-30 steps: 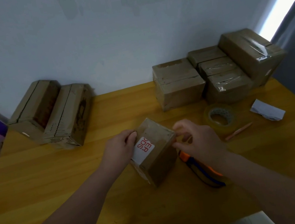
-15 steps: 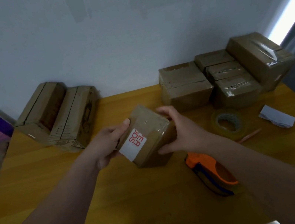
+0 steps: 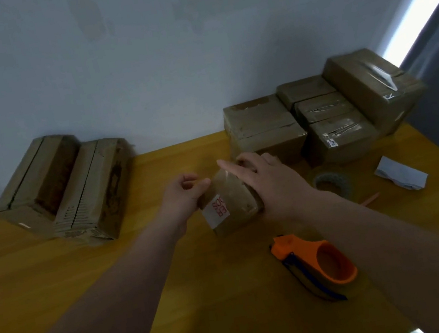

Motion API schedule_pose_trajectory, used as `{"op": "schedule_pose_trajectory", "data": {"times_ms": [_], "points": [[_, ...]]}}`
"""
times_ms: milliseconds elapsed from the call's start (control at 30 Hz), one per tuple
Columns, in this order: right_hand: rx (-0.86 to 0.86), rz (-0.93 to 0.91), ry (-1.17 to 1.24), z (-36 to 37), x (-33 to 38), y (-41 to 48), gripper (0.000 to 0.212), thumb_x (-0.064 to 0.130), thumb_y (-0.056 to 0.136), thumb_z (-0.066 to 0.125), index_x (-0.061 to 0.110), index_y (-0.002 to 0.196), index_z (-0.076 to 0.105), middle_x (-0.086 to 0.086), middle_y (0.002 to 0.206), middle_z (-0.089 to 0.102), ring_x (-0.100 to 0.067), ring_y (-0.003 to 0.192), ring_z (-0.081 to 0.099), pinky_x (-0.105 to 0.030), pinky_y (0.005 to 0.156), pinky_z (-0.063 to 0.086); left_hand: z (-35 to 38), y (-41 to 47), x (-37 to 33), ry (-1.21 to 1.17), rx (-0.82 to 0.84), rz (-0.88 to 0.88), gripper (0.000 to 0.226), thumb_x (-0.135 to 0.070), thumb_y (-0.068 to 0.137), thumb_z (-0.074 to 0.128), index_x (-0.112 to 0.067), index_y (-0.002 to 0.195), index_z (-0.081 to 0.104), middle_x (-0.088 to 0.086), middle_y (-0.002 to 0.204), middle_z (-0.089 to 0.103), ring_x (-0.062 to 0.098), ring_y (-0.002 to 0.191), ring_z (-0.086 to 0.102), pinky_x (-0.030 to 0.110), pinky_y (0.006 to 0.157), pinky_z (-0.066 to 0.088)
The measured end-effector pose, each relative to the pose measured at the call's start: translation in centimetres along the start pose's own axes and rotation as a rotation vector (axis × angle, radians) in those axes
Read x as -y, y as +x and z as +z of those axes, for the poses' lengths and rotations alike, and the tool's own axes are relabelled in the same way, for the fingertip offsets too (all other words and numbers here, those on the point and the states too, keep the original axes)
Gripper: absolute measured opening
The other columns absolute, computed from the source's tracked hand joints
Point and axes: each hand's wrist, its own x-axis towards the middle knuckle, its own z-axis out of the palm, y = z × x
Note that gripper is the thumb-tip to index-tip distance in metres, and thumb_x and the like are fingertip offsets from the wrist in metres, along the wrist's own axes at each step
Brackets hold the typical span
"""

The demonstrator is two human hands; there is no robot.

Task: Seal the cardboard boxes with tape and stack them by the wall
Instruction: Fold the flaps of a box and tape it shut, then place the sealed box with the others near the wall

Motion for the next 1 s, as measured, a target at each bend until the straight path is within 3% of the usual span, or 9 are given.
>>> {"op": "schedule_pose_trajectory", "data": {"times_ms": [67, 233, 667, 900, 1000], "points": [[0.057, 0.008, -0.129, 0.5, -0.6, 0.2, 0.111, 0.036, 0.078, 0.077, 0.042, 0.151, -0.006, -0.006, 0.151, 0.017, -0.027, 0.133, 0.027, -0.043, 0.101, 0.041, 1.0, 0.7, 0.2, 0.086, 0.032, -0.052, 0.031, -0.026, 0.093, 0.062, -0.014, 0.121, 0.053, 0.007, 0.121, 0.049, 0.024, 0.108, 0.051, 0.038, 0.083, 0.045], [0.171, 0.127, -0.281, 1.7, -2.0, 1.0, 0.112, 0.021, 0.081, 0.073, 0.043, 0.149, -0.013, -0.011, 0.157, 0.006, -0.031, 0.141, 0.018, -0.045, 0.108, 0.033, 3.2, 1.5, -0.2, 0.076, 0.168, -0.193, 0.039, -0.025, 0.101, 0.048, -0.015, 0.138, 0.046, 0.006, 0.131, 0.052, 0.023, 0.110, 0.052, 0.040, 0.094, 0.046], [0.258, 0.313, -0.361, 2.5, -4.6, 3.2, 0.080, 0.024, 0.093, 0.059, 0.044, 0.148, 0.005, -0.013, 0.159, 0.003, -0.034, 0.143, 0.015, -0.048, 0.107, 0.034, 3.8, 3.5, -0.5, 0.171, 0.183, -0.177, 0.042, -0.027, 0.100, 0.050, -0.014, 0.139, 0.045, 0.006, 0.128, 0.054, 0.022, 0.111, 0.054, 0.038, 0.091, 0.048], [0.343, 0.358, -0.363, 2.1, -3.6, 3.4, 0.095, 0.025, 0.089, 0.066, 0.038, 0.152, -0.004, -0.009, 0.162, -0.010, -0.037, 0.145, 0.011, -0.050, 0.106, 0.035, 1.9, 1.9, 0.3, 0.229, 0.135, -0.159, 0.042, -0.027, 0.099, 0.052, -0.013, 0.138, 0.047, 0.007, 0.130, 0.053, 0.023, 0.110, 0.055, 0.036, 0.086, 0.047], [0.345, 0.357, -0.321, 1.5, -2.2, 4.0, 0.094, 0.031, 0.086, 0.068, 0.036, 0.153, 0.002, -0.009, 0.160, -0.003, -0.035, 0.142, 0.016, -0.049, 0.102, 0.039, -0.1, 1.1, 0.2, 0.298, 0.039, -0.086, 0.037, -0.026, 0.100, 0.050, -0.014, 0.135, 0.051, 0.007, 0.131, 0.053, 0.024, 0.109, 0.055, 0.040, 0.090, 0.049]]}}
